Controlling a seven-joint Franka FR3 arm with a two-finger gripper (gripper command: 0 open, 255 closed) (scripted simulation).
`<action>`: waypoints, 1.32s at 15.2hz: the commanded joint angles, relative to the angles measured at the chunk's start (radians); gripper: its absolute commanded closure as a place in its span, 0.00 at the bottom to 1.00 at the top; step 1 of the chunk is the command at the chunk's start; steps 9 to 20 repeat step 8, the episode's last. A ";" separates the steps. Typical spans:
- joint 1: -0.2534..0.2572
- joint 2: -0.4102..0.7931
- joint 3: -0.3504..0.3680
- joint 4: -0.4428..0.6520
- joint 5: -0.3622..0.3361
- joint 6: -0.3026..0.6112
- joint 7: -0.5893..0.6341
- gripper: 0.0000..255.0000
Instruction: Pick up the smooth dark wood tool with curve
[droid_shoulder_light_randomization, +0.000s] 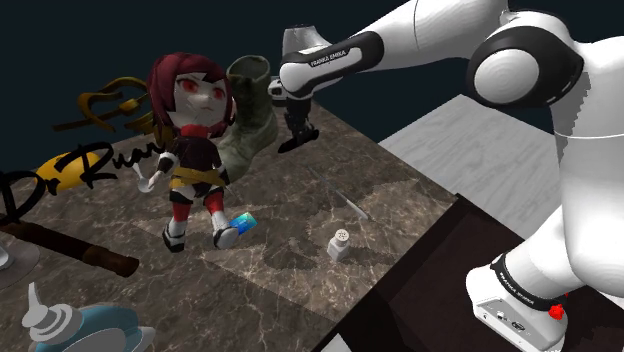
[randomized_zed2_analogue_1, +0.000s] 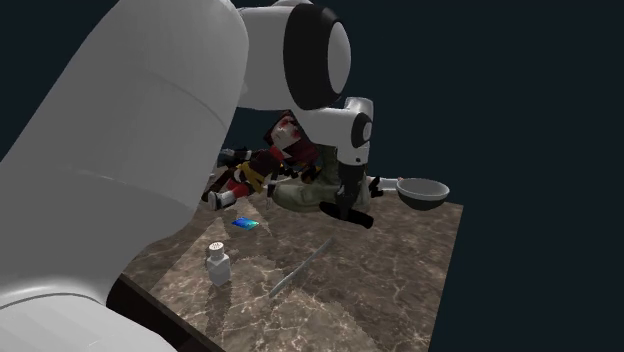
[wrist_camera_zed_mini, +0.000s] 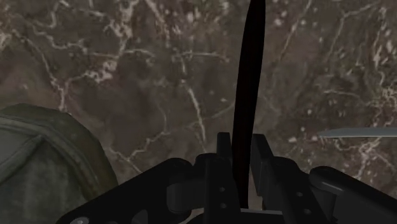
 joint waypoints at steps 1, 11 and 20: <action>0.001 -0.012 0.000 0.010 0.000 -0.021 0.002 1.00; 0.001 -0.042 0.000 0.031 -0.002 -0.072 0.004 1.00; 0.001 -0.042 0.000 0.031 -0.002 -0.072 0.004 1.00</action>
